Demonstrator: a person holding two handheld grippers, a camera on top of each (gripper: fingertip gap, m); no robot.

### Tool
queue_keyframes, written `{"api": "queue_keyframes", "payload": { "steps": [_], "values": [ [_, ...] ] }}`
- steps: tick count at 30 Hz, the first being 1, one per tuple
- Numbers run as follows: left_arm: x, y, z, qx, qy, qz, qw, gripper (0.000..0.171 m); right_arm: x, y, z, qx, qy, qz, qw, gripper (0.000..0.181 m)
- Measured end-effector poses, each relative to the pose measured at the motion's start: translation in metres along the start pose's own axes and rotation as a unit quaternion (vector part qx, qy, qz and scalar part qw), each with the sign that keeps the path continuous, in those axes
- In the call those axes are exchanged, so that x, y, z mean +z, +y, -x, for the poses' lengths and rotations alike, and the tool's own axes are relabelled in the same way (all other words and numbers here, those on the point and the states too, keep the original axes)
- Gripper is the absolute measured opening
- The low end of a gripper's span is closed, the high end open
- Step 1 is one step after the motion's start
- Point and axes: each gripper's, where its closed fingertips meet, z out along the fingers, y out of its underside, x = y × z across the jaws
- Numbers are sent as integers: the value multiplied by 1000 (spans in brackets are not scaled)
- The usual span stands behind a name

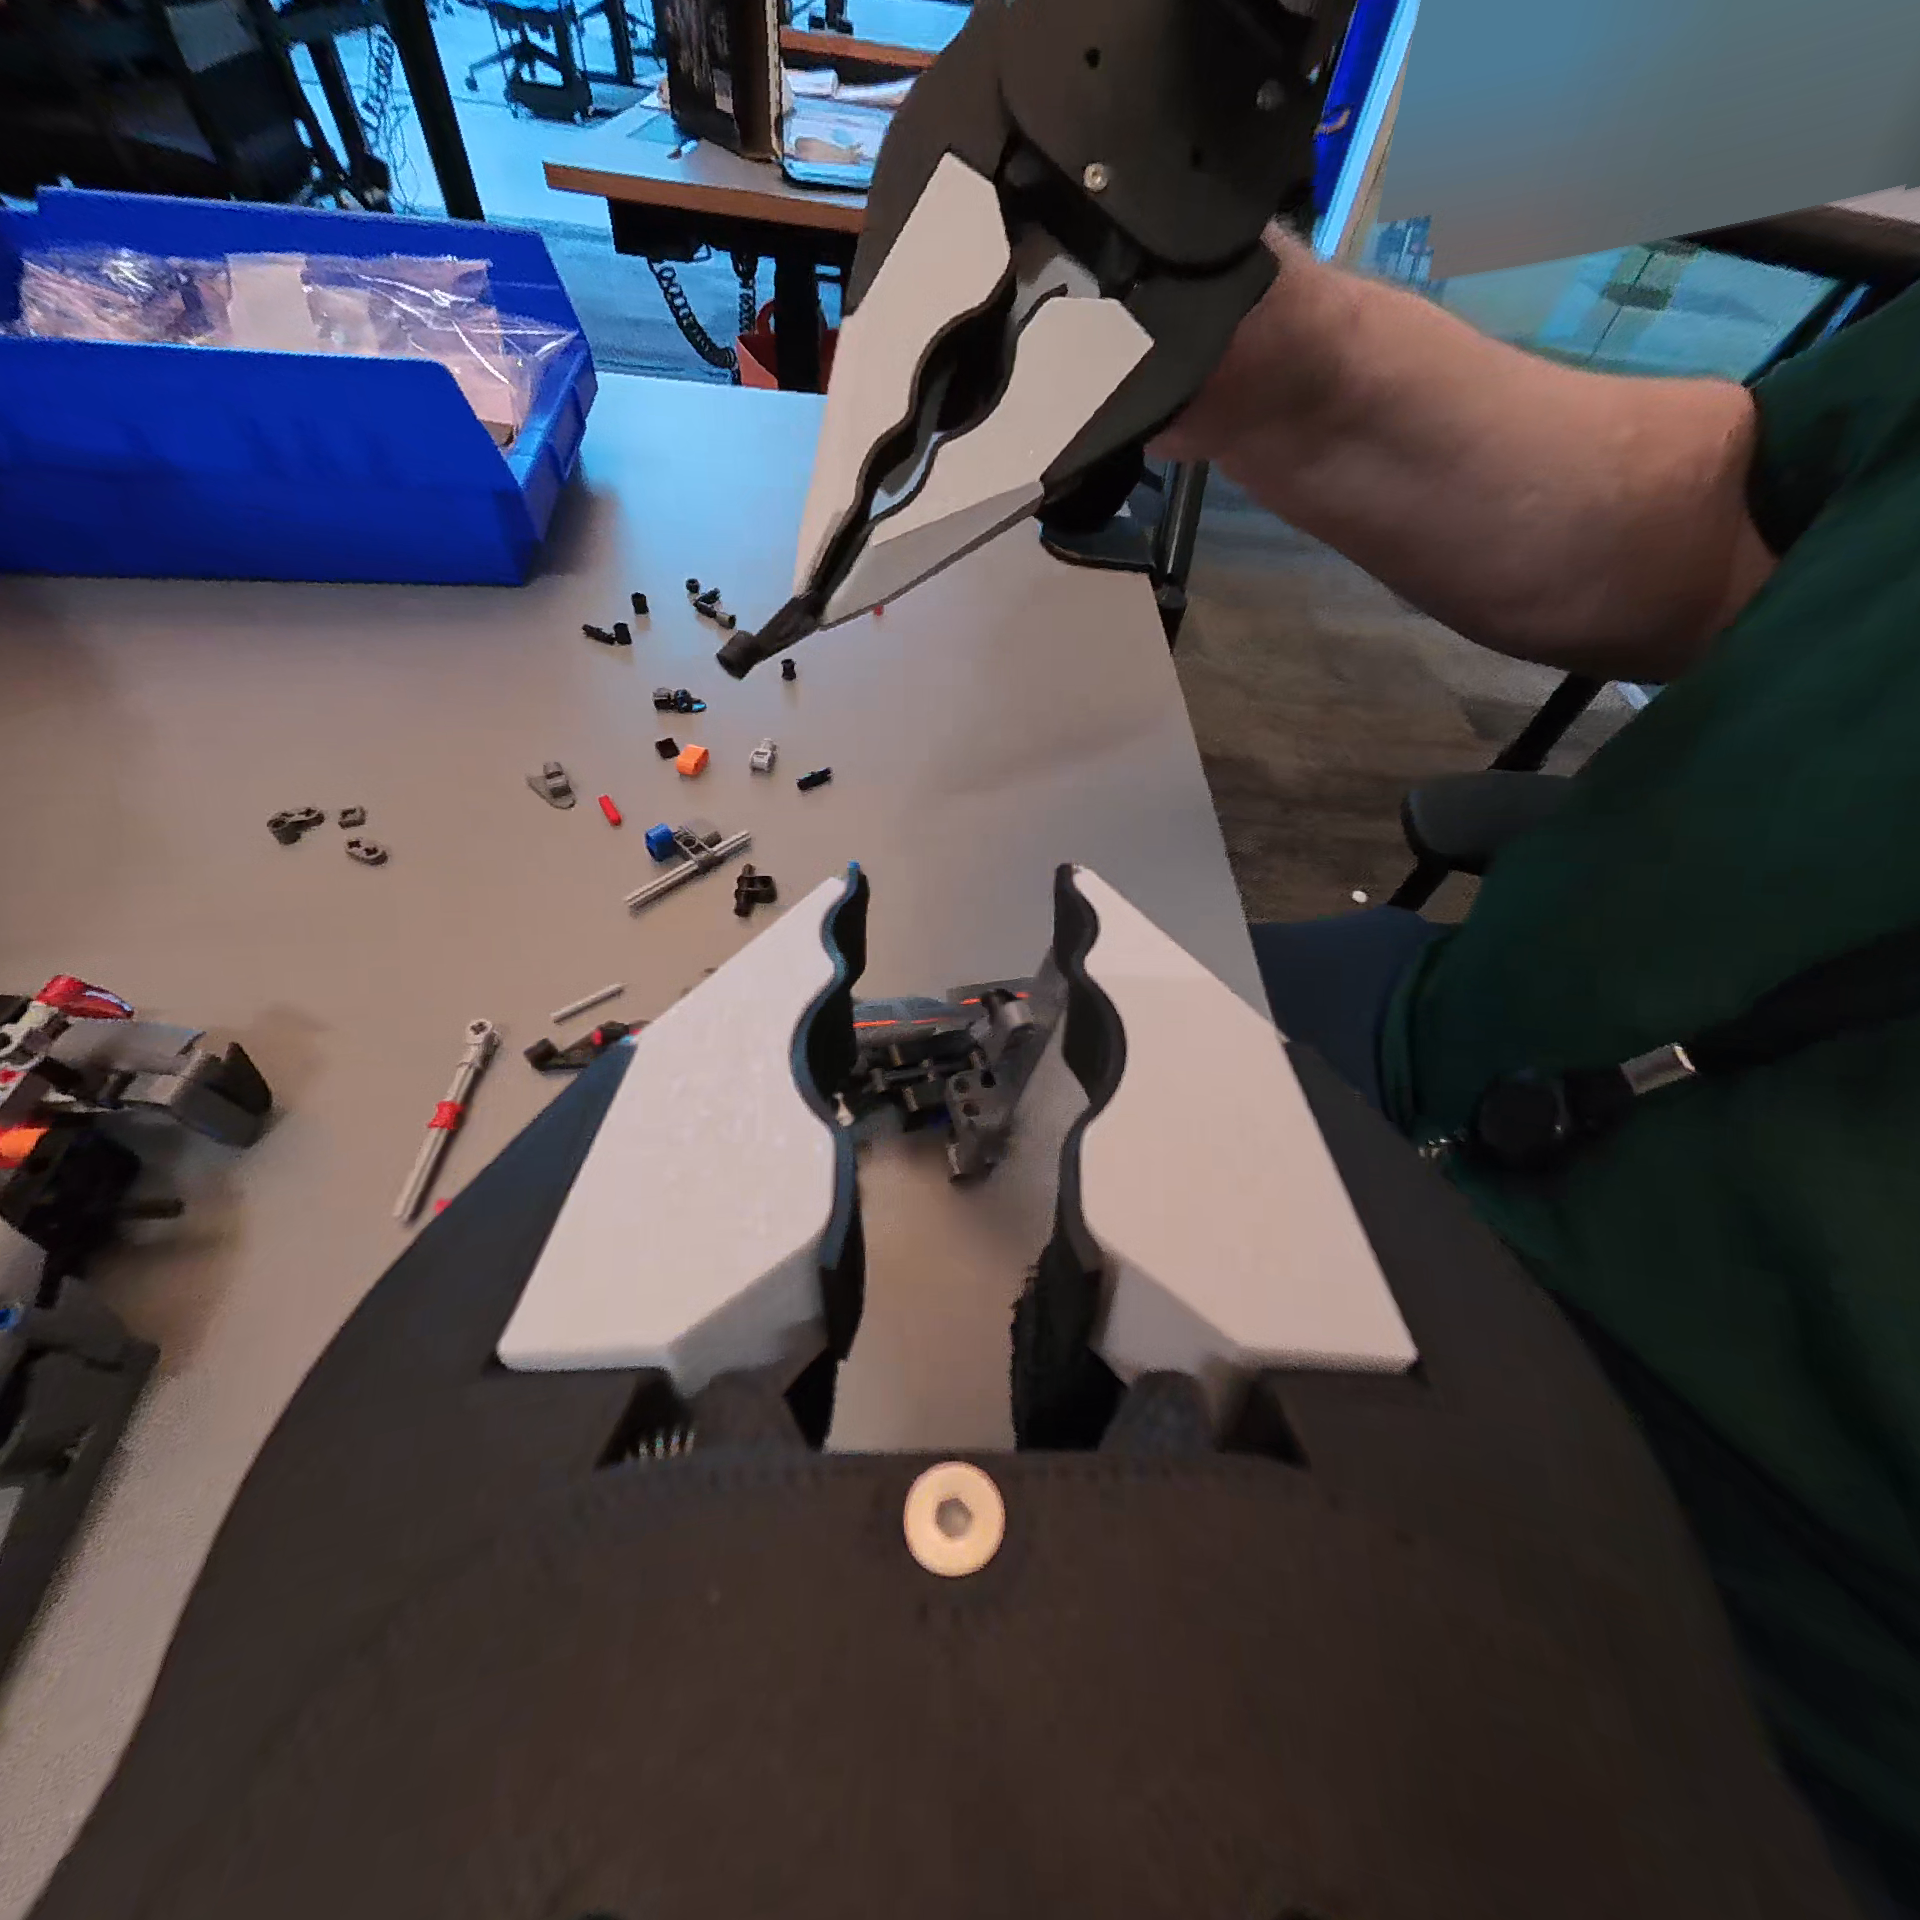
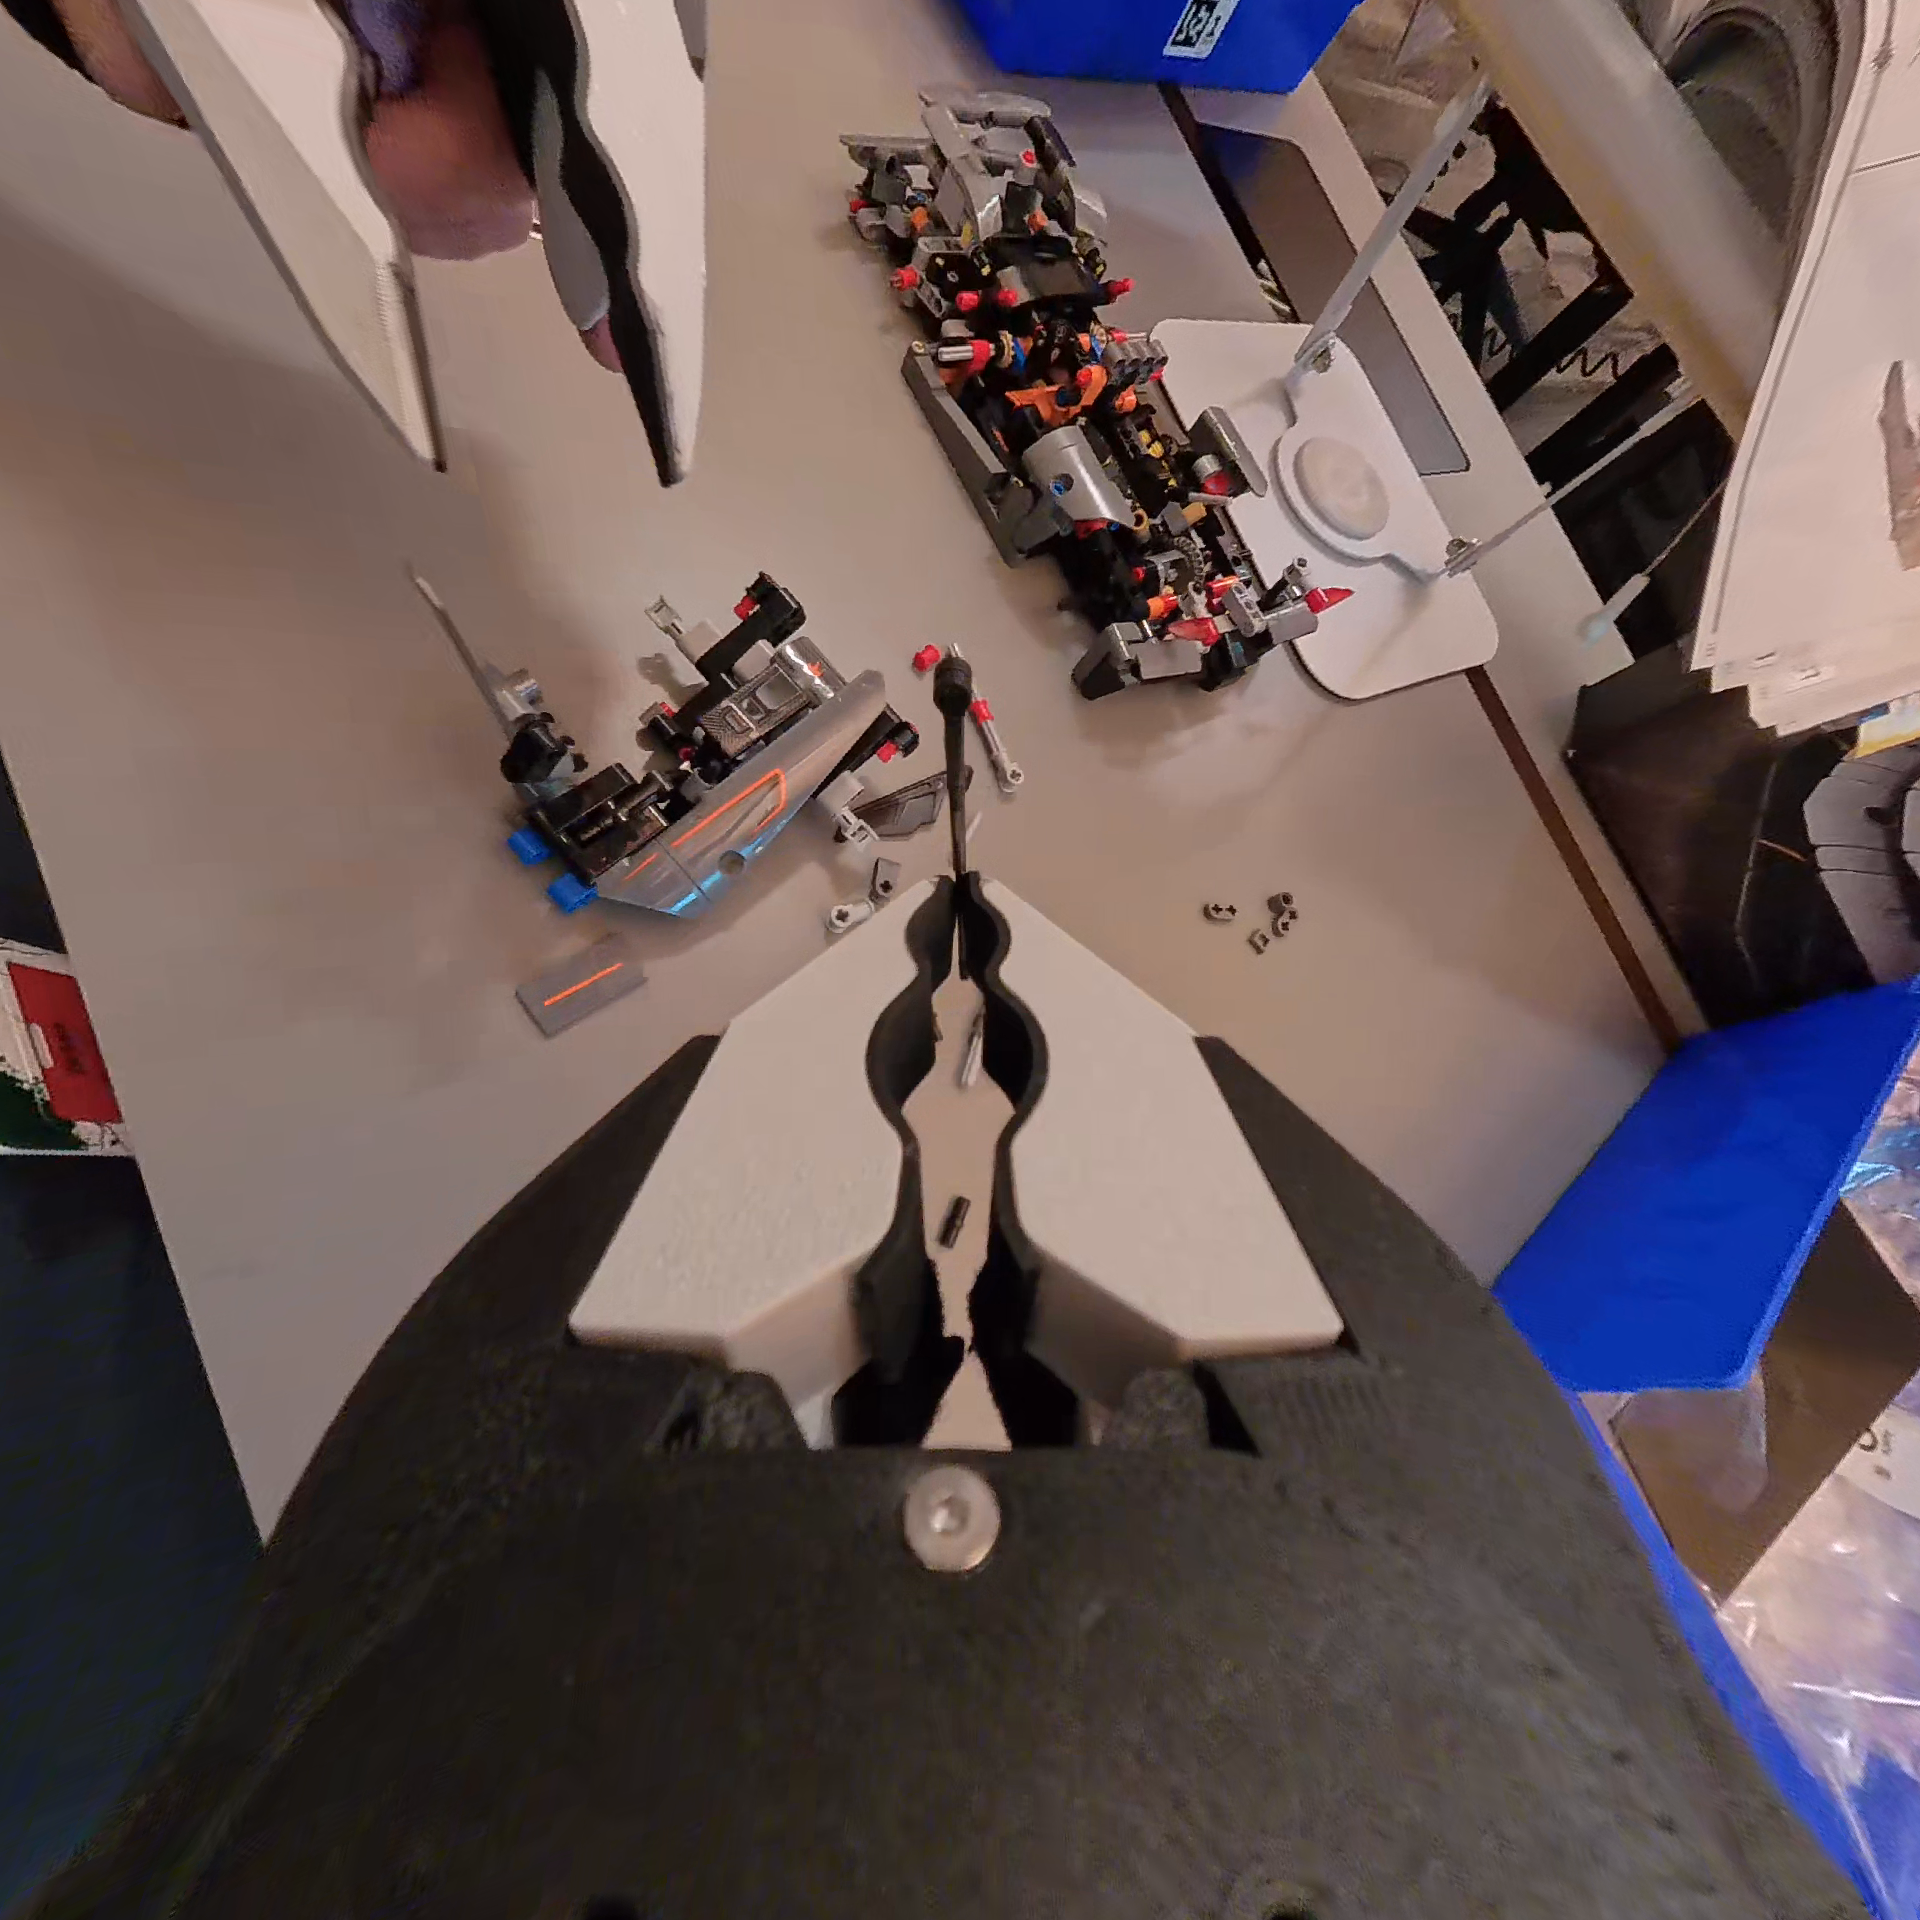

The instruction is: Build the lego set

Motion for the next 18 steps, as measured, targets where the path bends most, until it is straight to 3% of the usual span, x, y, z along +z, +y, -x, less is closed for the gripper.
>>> {"api": "queue_keyframes", "payload": {
  "steps": [10, 18],
  "values": [
    [-7, -8, -21, 16, -13, -42, 999, 39, -6, 3, 9, 27, 4, -9, 1000, 0],
    [11, -3, -33, 72, -47, -16, 996, 36, -8, 6, 19, 38, 4, -11, 999, 0]
  ]
}}
